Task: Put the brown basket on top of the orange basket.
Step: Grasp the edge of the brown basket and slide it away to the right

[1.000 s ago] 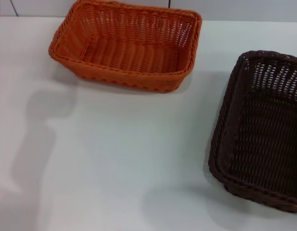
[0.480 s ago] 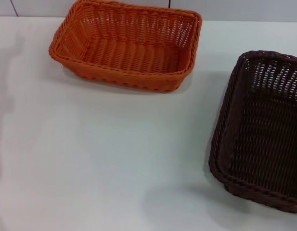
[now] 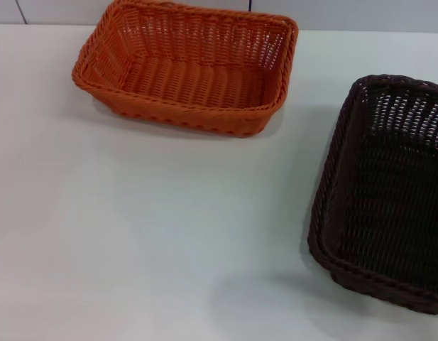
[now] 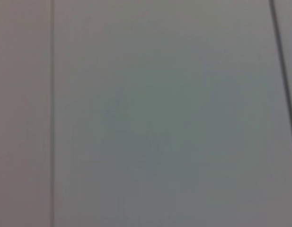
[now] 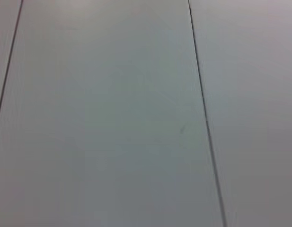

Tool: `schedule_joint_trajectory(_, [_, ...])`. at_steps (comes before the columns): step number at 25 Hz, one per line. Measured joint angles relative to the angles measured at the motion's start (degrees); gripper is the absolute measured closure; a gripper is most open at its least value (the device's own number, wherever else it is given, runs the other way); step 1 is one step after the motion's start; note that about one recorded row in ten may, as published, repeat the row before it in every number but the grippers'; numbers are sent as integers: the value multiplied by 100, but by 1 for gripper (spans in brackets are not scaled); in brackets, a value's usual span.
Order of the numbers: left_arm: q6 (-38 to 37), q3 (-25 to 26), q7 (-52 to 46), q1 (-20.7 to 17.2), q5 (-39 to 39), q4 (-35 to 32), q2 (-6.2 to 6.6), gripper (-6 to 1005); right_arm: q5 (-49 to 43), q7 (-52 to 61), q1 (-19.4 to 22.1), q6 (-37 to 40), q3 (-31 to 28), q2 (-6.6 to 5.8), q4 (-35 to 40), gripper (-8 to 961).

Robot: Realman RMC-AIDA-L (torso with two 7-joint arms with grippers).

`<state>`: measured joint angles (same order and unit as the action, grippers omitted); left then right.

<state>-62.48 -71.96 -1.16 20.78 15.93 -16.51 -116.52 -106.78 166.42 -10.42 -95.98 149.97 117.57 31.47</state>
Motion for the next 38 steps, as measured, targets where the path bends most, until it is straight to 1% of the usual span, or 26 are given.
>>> schedule_joint_trajectory(1, [3, 87, 61, 2, -1, 69, -27, 176, -65, -4, 9, 376, -10, -251, 598, 123])
schedule_joint_trajectory(2, [4, 163, 114, 8, -12, 116, -50, 167, -65, -4, 9, 376, -10, -251, 598, 123])
schedule_joint_trajectory(6, [9, 280, 232, -40, -20, 211, -103, 167, -372, -86, -74, 1617, -52, -981, 1952, 124])
schedule_joint_trajectory(7, [9, 280, 232, -40, -20, 211, -103, 167, -372, -86, -74, 1617, -52, -981, 1952, 124])
schedule_joint_trajectory(9, [14, 280, 238, -56, -31, 218, -107, 167, -601, -159, -135, 2677, -312, -1301, 2626, 124])
schedule_joint_trajectory(10, [14, 280, 238, -56, -31, 218, -107, 167, -601, -159, -135, 2677, -312, -1301, 2626, 124])
schedule_joint_trajectory(11, [14, 280, 238, -56, -31, 218, -107, 167, -945, -243, -132, 3639, -710, -1424, 3034, 124])
schedule_joint_trajectory(13, [51, 280, 250, -76, -23, 277, -112, 167, -1141, -255, -99, 4116, -995, -1435, 3239, 124])
schedule_joint_trajectory(14, [81, 280, 253, -60, -22, 324, -109, 167, -1608, -261, 21, 5232, -1673, -1413, 3692, 124])
schedule_joint_trajectory(15, [81, 280, 253, -60, -22, 324, -109, 167, -1608, -261, 21, 5232, -1673, -1413, 3692, 124])
schedule_joint_trajectory(16, [302, 274, 265, -18, -38, 390, -92, 167, -2062, -265, 156, 6391, -2347, -1303, 4191, 124])
schedule_joint_trajectory(18, [366, 278, 266, -14, -36, 391, -91, 167, -2283, -267, 215, 6925, -2653, -1222, 4433, 123])
schedule_joint_trajectory(19, [490, 280, 270, 0, -37, 392, -89, 167, -2790, -288, 325, 8270, -3315, -971, 4956, 123])
schedule_joint_trajectory(20, [490, 280, 270, 0, -37, 392, -89, 167, -2790, -288, 325, 8270, -3315, -971, 4956, 123])
schedule_joint_trajectory(21, [566, 284, 272, 7, -23, 393, -87, 167, -3164, -304, 367, 9796, -4091, -607, 5510, 123])
schedule_joint_trajectory(22, [596, 290, 273, 7, -10, 395, -87, 167, -3280, -310, 348, 10426, -4451, -425, 5746, 123])
schedule_joint_trajectory(23, [596, 290, 273, 7, -10, 395, -87, 167, -3280, -310, 348, 10426, -4451, -425, 5746, 123])
schedule_joint_trajectory(24, [613, 298, 274, 13, 2, 395, -97, 167, -3494, -389, 209, 12027, -5217, -33, 6215, 123])
schedule_joint_trajectory(25, [613, 298, 274, 13, 2, 395, -97, 167, -3494, -389, 209, 12027, -5217, -33, 6215, 123])
schedule_joint_trajectory(26, [614, 301, 274, 19, 0, 395, -103, 167, -3533, -475, 26, 13274, -5697, 120, 6575, 123])
schedule_joint_trajectory(27, [619, 300, 275, 24, -5, 395, -106, 167, -3533, -475, 26, 13274, -5697, 120, 6575, 123])
schedule_joint_trajectory(29, [694, 300, 277, 40, -12, 395, -100, 167, -3373, -503, -239, 14671, -6135, 95, 7053, 124])
schedule_joint_trajectory(30, [694, 300, 277, 40, -12, 395, -100, 167, -3373, -503, -239, 14671, -6135, 95, 7053, 124])
schedule_joint_trajectory(31, [728, 301, 277, 46, -7, 395, -96, 167, -3211, -482, -376, 15499, -6537, 120, 7305, 124])
schedule_joint_trajectory(34, [859, 310, 282, 83, -4, 395, -95, 167, -2635, -496, -679, 16750, -7297, 113, 7478, 124])
schedule_joint_trajectory(38, [954, 341, 324, 101, 8, 395, -101, 167, -2228, -519, -1022, 17826, -8034, 91, 7466, 124])
